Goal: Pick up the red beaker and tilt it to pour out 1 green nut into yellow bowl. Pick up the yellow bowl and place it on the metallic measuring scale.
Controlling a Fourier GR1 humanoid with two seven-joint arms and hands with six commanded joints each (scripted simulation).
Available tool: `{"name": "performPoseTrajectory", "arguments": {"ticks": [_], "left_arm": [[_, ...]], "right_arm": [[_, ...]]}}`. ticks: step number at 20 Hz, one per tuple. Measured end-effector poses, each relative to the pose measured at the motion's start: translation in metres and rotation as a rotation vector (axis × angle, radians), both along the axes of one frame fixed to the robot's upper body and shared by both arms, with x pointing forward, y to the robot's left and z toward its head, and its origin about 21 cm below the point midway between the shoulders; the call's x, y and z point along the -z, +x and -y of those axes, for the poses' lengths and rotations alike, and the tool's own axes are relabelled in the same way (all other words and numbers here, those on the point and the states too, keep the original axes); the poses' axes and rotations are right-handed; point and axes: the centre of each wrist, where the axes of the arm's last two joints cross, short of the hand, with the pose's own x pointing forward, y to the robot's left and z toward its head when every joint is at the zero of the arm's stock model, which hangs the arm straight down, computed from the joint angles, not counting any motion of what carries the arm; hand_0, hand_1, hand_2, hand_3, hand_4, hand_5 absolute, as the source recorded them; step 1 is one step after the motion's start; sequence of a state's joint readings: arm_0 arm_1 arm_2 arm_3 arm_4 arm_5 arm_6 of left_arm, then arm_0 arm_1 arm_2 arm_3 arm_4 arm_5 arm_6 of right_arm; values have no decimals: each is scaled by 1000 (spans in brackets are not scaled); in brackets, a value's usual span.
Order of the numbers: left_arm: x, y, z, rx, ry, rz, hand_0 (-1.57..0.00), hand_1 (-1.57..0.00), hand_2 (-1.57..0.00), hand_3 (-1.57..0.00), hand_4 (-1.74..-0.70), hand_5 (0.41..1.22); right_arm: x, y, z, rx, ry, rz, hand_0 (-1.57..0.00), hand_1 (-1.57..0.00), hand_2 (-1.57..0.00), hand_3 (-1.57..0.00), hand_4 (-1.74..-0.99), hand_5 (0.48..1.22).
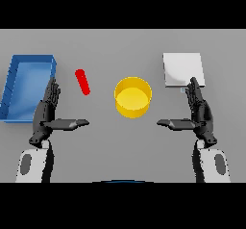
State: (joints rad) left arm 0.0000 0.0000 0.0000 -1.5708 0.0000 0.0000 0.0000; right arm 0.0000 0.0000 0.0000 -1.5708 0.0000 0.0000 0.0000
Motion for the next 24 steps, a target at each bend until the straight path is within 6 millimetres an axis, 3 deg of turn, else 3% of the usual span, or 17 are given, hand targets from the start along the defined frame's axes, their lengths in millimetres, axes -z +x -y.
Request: {"name": "performPoseTrajectory", "arguments": {"ticks": [6, 9, 14, 20, 24], "left_arm": [[1, 6, 8, 4, 1, -2, 1, 1, 1, 1, -1204, 652], [-11, -10, 9, 56, 147, 38, 1, 1, 1, 1, -1218, 654], [-17, -13, 13, 90, 187, 16, 1, 1, 1, 1, -1239, 668], [-6, 15, 21, 131, 185, -33, 1, 1, 1, 1, -1370, 732], [-3, 41, 25, 127, 205, -45, 1, 1, 1, 1, -1376, 738]], "right_arm": [[-1, -1, 2, 2, -4, 6, 1, 1, 1, 1, -1245, 681], [-7, -28, 2, -46, -274, 157, 1, 1, 1, 1, -1235, 679], [-11, -26, -3, -53, -318, 136, 1, 1, 1, 1, -1250, 681], [-11, -27, 0, -80, -256, 146, 1, 1, 1, 1, -1296, 677], [-12, -27, 3, -67, -251, 152, 1, 1, 1, 1, -1321, 683]]}}
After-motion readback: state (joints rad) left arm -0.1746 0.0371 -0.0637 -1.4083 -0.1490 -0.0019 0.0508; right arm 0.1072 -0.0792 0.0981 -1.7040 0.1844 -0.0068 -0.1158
